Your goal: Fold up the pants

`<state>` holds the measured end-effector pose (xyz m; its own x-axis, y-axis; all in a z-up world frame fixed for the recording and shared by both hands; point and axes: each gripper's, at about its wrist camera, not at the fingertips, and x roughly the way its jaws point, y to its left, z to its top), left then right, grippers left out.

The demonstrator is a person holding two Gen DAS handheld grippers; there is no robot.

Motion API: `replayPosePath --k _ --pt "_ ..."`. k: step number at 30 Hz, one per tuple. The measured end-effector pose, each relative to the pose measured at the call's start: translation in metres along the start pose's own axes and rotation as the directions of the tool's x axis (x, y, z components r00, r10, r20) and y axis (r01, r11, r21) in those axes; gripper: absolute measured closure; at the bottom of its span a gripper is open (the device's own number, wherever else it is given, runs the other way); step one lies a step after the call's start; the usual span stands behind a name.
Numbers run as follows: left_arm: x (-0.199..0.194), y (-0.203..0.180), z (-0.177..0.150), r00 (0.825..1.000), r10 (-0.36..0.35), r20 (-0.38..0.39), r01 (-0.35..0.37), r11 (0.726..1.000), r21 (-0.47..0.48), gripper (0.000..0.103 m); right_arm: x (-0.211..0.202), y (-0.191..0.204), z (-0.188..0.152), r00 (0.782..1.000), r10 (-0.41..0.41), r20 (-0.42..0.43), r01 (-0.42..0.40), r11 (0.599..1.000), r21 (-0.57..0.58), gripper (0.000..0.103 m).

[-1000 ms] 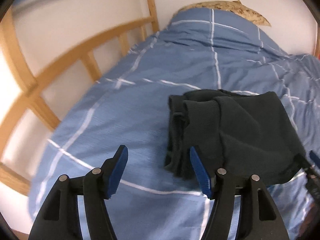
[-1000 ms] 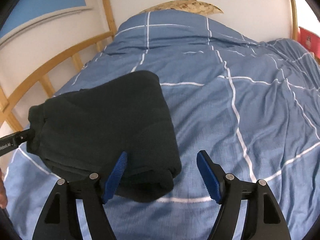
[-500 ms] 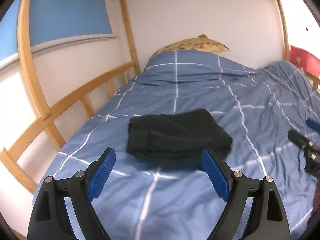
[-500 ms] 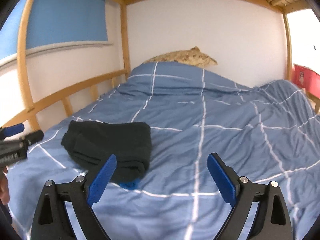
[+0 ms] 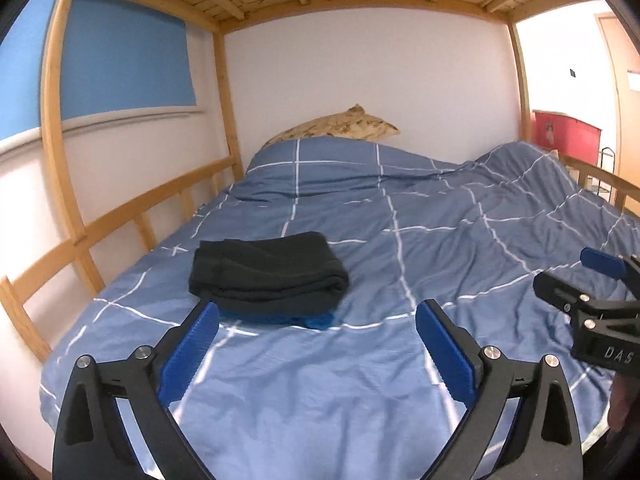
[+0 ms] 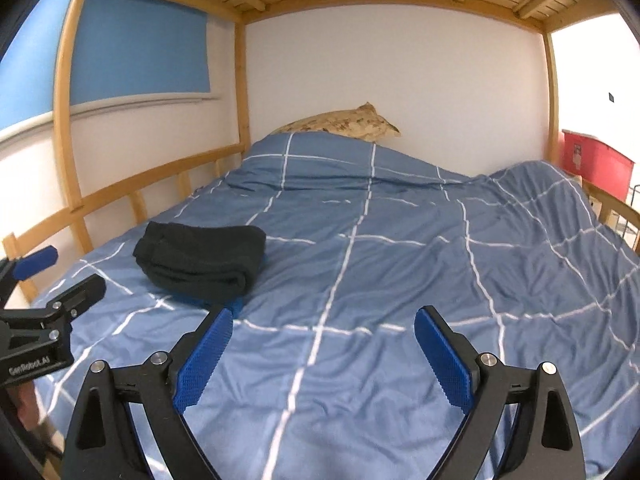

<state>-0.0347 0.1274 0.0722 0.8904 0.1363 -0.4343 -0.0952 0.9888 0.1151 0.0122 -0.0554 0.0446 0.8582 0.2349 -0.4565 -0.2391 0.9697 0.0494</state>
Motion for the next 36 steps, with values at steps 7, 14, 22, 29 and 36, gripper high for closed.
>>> replayPosePath --k 7,14,22,29,36 --pt "-0.013 -0.023 -0.009 0.996 -0.075 -0.051 0.072 0.996 -0.052 0.002 -0.028 -0.023 -0.015 0.999 -0.043 0.016 0.043 0.999 0.017 0.010" --pt "-0.013 -0.039 -0.013 0.994 -0.090 -0.066 0.083 0.992 -0.098 0.002 -0.034 -0.044 -0.024 0.997 -0.071 -0.010 0.072 0.997 0.023 0.010" --pt "-0.010 -0.052 -0.014 0.995 -0.071 -0.073 0.067 0.996 -0.060 0.002 -0.036 -0.057 -0.030 0.996 -0.088 -0.015 0.089 0.994 0.063 0.010" --pt "-0.009 -0.052 -0.015 0.994 -0.072 -0.083 0.066 0.995 -0.073 0.002 -0.036 -0.058 -0.031 0.996 -0.092 -0.013 0.092 0.994 0.065 0.010" --pt "-0.009 -0.052 -0.017 0.994 -0.071 -0.079 0.065 0.995 -0.075 0.002 -0.035 -0.062 -0.031 0.995 -0.095 -0.012 0.096 0.994 0.061 0.010"
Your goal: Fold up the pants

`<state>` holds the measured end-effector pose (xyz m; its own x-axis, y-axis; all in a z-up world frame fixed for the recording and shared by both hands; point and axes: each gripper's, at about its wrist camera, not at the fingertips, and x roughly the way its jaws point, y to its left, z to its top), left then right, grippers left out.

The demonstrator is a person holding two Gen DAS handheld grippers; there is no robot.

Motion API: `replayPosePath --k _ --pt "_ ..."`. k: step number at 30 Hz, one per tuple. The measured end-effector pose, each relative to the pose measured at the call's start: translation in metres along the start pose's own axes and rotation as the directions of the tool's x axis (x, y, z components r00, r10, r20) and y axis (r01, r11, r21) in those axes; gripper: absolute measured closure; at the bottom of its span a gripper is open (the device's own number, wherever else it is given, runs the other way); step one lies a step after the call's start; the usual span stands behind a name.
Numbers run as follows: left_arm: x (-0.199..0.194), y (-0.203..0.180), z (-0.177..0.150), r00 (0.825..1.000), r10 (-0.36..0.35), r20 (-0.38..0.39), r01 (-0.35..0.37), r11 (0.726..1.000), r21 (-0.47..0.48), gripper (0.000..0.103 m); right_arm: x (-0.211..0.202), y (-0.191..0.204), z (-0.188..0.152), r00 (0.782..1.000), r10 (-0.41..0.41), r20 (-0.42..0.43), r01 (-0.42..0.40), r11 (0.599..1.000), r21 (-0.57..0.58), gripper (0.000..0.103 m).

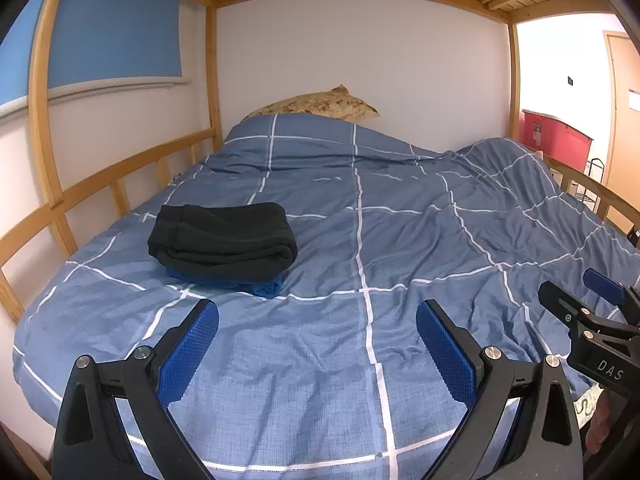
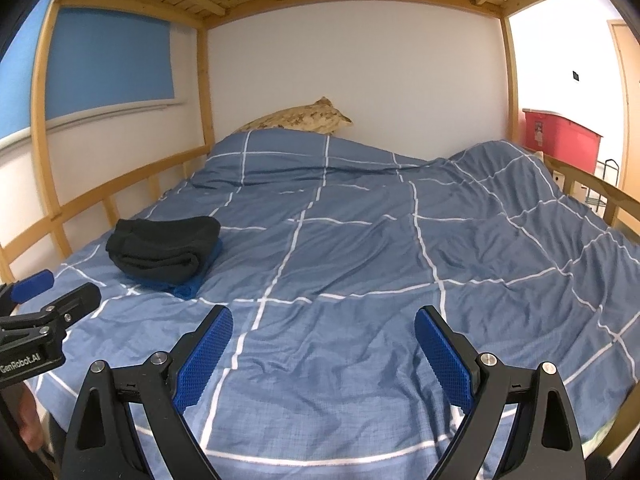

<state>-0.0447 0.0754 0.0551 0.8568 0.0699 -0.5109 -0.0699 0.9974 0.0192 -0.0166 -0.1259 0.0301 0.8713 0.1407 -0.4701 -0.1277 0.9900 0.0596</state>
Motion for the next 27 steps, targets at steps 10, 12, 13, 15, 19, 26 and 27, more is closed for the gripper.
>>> replayPosePath --k 10,12,13,15,19,26,27 --pt "-0.0007 -0.0015 -0.0003 1.000 -0.009 -0.001 0.009 1.000 -0.007 0.002 0.0015 0.0001 0.0007 1.000 -0.001 -0.003 0.001 1.000 0.002 0.010" --pt "-0.0007 -0.0015 0.0014 1.000 -0.012 -0.001 0.012 1.000 -0.012 0.002 0.0018 0.0013 0.0005 1.000 -0.003 -0.001 0.003 1.000 0.001 0.010" --pt "-0.0011 -0.0012 0.0022 1.000 -0.011 -0.002 0.011 1.000 -0.013 0.002 0.0024 0.0009 0.0007 1.000 -0.003 -0.002 0.003 1.000 0.000 0.010" --pt "-0.0013 -0.0017 0.0020 1.000 -0.010 -0.002 0.010 1.000 -0.009 0.002 0.0017 0.0016 0.0006 1.000 -0.001 -0.002 0.001 1.000 0.002 0.010" --pt "-0.0015 -0.0015 0.0020 1.000 -0.013 0.000 0.013 1.000 -0.016 0.002 0.0022 0.0017 0.0010 1.000 -0.002 -0.002 0.002 1.000 0.000 0.010" --pt "-0.0004 0.0013 0.0041 1.000 -0.007 -0.003 0.007 1.000 -0.027 0.002 0.0030 0.0044 0.0010 1.000 -0.005 -0.004 0.005 1.000 0.002 0.010" --pt "-0.0006 0.0018 0.0040 1.000 -0.008 -0.003 0.008 0.999 -0.031 0.002 0.0032 0.0040 0.0011 1.000 -0.004 -0.003 0.004 1.000 0.001 0.010"
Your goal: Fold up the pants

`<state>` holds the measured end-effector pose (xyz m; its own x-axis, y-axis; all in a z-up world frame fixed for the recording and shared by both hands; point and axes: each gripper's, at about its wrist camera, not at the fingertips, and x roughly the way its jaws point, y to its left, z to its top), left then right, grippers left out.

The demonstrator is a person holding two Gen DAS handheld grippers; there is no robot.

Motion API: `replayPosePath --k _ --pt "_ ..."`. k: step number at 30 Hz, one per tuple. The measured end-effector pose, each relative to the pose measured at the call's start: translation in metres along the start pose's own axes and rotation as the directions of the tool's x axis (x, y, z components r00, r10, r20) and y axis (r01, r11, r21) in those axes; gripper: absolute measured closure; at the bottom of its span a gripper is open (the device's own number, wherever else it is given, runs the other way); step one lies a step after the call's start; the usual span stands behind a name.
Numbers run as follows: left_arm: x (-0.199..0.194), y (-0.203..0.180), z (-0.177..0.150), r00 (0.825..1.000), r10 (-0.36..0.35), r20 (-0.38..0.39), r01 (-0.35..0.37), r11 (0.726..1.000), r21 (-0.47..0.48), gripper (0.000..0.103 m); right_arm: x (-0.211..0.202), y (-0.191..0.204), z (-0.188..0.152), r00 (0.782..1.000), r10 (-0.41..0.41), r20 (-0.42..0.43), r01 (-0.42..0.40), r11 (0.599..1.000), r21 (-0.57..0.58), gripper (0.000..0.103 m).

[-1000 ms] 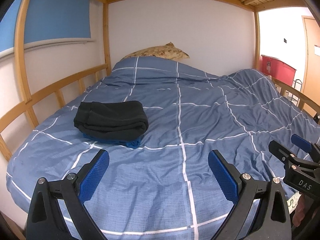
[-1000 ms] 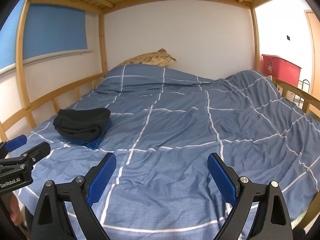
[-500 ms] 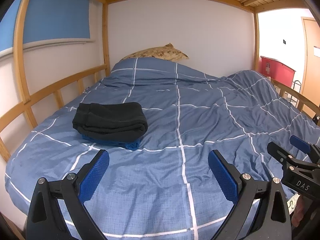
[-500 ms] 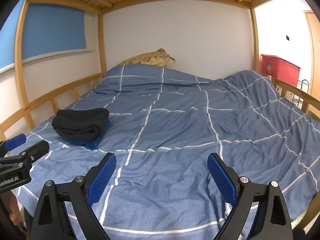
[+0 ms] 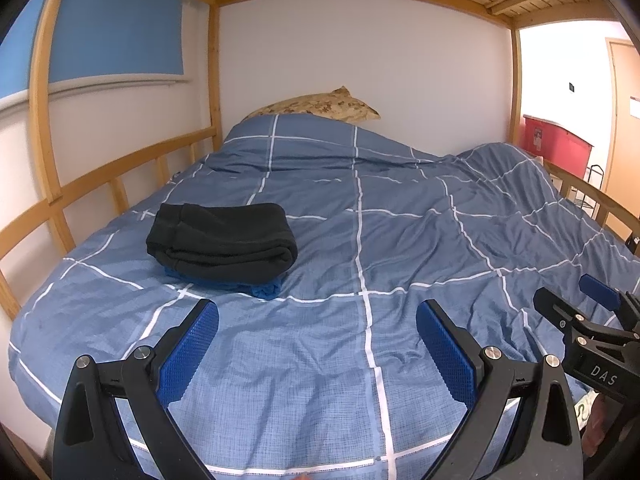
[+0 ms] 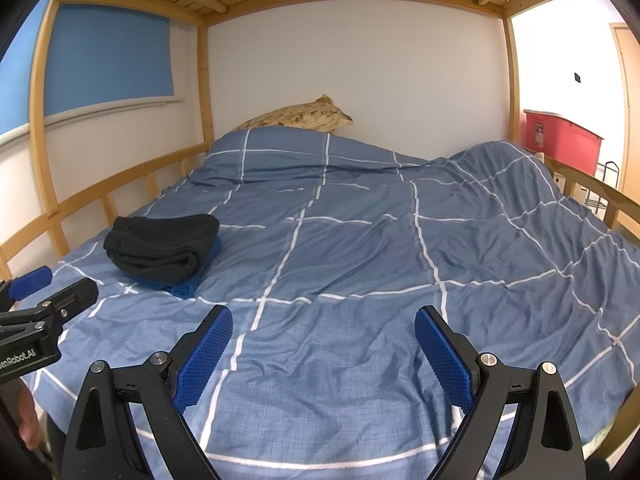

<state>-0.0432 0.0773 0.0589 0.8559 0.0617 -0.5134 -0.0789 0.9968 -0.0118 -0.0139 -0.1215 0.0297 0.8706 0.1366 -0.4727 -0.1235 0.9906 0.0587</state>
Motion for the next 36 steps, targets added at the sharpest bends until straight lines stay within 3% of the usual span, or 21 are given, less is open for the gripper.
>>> replayPosePath --k 16,36 --pt "-0.0013 -0.0030 -0.0039 0.999 0.034 0.005 -0.034 0.999 0.014 0.000 0.0029 0.0001 -0.0026 1.000 -0.002 -0.003 0.002 1.000 -0.004 0.010" --pt "0.0010 -0.0044 -0.0056 1.000 0.025 0.004 -0.025 1.000 0.008 0.000 0.0032 -0.0016 -0.0046 1.000 -0.003 -0.007 0.003 1.000 -0.003 0.010"
